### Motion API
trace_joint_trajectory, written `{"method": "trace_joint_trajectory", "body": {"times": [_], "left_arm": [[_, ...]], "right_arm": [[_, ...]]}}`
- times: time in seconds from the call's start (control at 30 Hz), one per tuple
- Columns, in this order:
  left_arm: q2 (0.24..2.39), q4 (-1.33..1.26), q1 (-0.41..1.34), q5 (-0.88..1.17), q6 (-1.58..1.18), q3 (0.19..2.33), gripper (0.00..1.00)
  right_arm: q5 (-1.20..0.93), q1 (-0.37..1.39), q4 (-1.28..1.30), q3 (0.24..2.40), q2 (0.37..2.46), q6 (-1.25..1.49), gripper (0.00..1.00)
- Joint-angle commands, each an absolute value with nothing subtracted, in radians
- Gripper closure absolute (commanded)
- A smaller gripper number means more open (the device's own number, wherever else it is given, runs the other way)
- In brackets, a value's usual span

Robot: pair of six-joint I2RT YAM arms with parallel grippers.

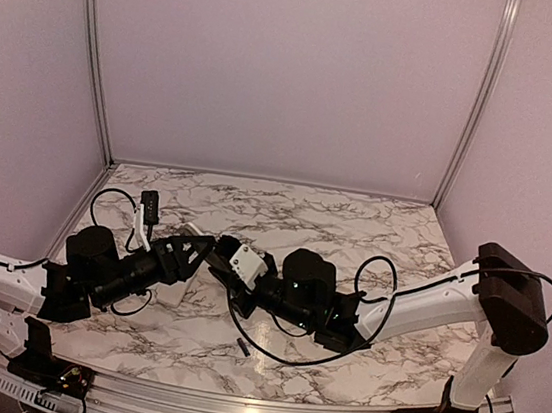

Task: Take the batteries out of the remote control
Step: Pass from the left arm to the right

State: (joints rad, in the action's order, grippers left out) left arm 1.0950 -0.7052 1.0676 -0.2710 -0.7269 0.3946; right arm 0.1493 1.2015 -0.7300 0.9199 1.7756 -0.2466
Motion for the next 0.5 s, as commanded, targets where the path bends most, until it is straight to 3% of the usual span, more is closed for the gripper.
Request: {"method": "trace_joint_trajectory", "body": {"times": [0.0,0.27,0.47], "left_arm": [[1.076,-0.699,1.063,-0.290,-0.690,0.381,0.25],[1.067,-0.691,1.062,-0.290,-0.601,0.375,0.13],[1.038,-0.647,1.061,-0.312,-0.465,0.365,0.05]], "right_arm": [[0.135,1.201,-0.687,0.950,1.750,-0.214,1.00],[0.085,1.179,-0.621,0.940,1.714,-0.174,1.00],[-0.036,1.130,-0.430,0.945,1.641,-0.113,1.00]]}}
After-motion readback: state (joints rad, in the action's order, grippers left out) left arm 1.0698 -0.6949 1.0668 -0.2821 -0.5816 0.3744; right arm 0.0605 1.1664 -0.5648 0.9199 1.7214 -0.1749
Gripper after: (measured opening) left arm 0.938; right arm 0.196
